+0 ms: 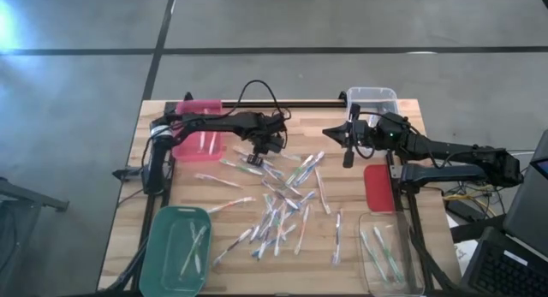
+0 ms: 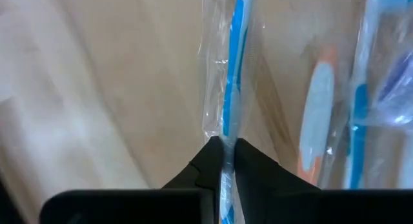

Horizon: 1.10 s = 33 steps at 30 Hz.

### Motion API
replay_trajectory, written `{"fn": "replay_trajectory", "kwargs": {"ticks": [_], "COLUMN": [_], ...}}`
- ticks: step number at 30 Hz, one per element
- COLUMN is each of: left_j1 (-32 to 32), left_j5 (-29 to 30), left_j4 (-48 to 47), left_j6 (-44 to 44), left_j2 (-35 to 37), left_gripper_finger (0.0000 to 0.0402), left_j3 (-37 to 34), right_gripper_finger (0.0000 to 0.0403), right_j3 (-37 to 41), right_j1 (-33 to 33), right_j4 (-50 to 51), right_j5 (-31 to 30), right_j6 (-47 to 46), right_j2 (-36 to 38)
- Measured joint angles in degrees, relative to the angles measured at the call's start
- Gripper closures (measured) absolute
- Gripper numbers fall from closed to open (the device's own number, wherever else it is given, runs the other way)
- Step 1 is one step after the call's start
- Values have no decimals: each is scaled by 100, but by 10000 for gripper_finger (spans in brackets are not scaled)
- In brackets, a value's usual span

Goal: Pick & Place Toothbrushes
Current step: Put the blue toothbrush into the top transparent bin

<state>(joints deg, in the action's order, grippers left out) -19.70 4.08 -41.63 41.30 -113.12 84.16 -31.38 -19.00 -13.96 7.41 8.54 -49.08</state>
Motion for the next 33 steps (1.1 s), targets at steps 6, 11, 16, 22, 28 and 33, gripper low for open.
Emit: {"fn": "replay_trajectory", "kwargs": {"ticks": [6,11,16,22,28,33], "left_j1": [-9,-7,-9,-4,4,7], "left_j5": [-449,-629,-1018,-1214,-1233,-1649], "left_j4": [318,1163,2804,5260,8030,9574], "left_j6": [-965,-1672,-2228,-3001,-3826,-4200], "left_j2": [557,1046,1616,2308,2627,2625], "left_gripper_finger": [377,375,374,374,374,374], "left_j3": [-63,-355,-1126,-2543,-3875,-4538], "right_gripper_finger": [394,394,394,394,394,394], "right_j3": [0,0,0,0,0,0], "right_j1": [-2,-2,-2,-2,14,137], "right_j4": [2,7,43,153,168,-172], "right_j5": [-1,-1,-1,-1,98,501], "right_j6": [0,0,-69,-527,-754,-862], "right_j2": [-2,-4,-4,-7,-81,-443]}}
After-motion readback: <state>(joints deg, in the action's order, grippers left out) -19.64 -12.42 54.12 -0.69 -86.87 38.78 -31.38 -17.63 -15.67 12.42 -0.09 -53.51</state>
